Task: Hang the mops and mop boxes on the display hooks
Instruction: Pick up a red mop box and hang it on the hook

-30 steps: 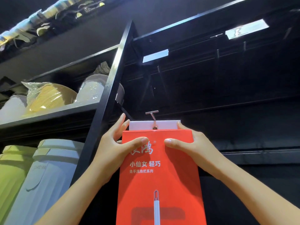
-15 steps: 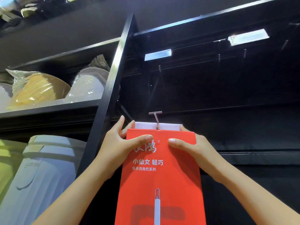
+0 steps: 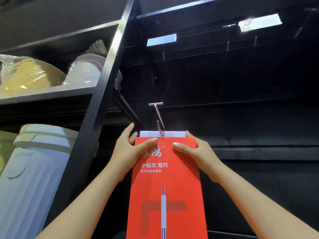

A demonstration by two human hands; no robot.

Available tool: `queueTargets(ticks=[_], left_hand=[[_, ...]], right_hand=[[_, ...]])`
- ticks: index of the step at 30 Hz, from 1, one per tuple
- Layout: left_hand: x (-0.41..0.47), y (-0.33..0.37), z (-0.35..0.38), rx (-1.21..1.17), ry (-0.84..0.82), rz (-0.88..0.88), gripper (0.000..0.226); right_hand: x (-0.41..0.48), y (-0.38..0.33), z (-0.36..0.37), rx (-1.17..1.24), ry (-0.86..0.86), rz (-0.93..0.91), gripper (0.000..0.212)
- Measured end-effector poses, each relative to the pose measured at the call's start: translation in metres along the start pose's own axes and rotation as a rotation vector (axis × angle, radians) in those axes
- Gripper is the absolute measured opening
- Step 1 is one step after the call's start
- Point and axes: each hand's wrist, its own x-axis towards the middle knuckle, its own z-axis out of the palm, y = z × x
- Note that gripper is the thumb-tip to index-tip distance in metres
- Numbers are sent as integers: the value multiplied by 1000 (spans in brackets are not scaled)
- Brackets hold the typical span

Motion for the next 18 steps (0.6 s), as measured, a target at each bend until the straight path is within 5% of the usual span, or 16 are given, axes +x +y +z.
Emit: queueTargets(ticks=[4, 8, 14, 18], left_hand=[[1, -27, 20, -25, 31, -117, 103], [-1, -60, 38, -8, 17, -135, 45], [-2, -107, 59, -67, 67, -130, 31], [-1, -118, 68, -70, 111, -71, 20]], right_hand=[[10, 30, 0, -45, -3, -15, 49], [22, 61, 0, -63, 56, 27, 38], [34, 90, 4, -195, 130, 84, 74], [28, 91, 3, -490, 133, 73, 66]])
